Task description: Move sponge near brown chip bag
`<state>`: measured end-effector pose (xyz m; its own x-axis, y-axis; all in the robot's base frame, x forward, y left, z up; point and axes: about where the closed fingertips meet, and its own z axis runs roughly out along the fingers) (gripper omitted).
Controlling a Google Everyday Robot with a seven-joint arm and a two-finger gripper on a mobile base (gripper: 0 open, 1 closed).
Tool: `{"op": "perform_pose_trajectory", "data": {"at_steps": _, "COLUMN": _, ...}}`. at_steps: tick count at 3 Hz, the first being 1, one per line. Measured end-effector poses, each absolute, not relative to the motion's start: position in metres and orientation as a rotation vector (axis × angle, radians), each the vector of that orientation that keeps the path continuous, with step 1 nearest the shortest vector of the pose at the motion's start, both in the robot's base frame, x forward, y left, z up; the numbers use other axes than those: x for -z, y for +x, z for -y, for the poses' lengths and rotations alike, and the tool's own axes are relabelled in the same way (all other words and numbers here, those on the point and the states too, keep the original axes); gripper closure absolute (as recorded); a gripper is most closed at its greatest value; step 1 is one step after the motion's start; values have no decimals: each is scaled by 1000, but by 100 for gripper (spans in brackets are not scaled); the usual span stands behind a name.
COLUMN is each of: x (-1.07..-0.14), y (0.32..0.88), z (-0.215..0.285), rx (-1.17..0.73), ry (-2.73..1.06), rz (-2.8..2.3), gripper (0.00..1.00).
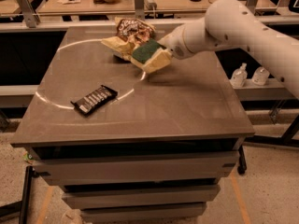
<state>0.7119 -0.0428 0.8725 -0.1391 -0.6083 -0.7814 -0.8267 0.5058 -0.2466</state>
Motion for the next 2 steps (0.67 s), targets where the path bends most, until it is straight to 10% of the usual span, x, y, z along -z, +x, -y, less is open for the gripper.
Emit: {"op": "perform_pose_trajectory", "data": {"at_steps": 2, "x": -891, "y": 754, "z": -7, "rx": -297, "ry": -1239, "rz": -1740, "gripper": 83}}
